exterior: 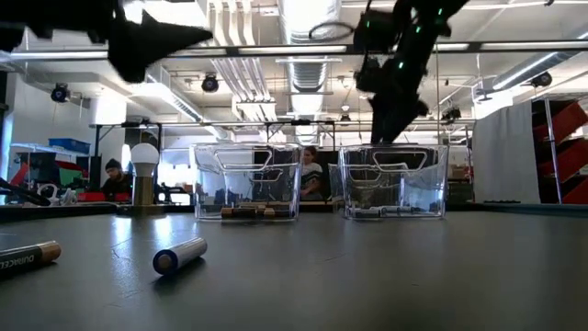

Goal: Sort batteries
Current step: Put the white battery into the right transparent bin

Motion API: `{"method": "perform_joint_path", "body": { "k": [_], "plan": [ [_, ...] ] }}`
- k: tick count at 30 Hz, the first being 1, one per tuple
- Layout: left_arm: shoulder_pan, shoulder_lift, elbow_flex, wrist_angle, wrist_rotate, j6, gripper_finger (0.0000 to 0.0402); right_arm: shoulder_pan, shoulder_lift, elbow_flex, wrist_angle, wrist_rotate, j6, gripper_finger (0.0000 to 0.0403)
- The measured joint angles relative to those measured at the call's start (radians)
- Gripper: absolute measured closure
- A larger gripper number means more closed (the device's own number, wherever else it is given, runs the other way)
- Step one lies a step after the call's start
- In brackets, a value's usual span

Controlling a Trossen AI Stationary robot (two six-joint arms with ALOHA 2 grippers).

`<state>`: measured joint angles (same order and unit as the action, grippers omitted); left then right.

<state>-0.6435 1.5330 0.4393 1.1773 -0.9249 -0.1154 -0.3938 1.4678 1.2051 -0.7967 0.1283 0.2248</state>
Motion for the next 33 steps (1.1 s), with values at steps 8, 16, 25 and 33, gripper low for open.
{"method": "perform_joint_path", "body": {
  "k": [8,16,25,33],
  "plan": [
    [-0.004,-0.12,0.056,-0.032,0.03,0.113,0.0129,-0.132,0.217,0.006,0.098,-0.059,0.101,0.0217],
    [-0.003,-0.066,0.169,-0.12,0.045,0.206,0.0129,-0.143,0.382,0.078,0.075,-0.078,0.175,0.022],
    [-0.004,-0.033,0.309,-0.28,0.046,0.162,0.0129,-0.15,0.394,0.085,0.069,-0.076,0.174,0.0211],
    [-0.037,-0.025,0.363,-0.289,0.053,0.215,0.0129,-0.15,0.388,0.084,0.069,-0.077,0.18,0.0184]
  ]
}}
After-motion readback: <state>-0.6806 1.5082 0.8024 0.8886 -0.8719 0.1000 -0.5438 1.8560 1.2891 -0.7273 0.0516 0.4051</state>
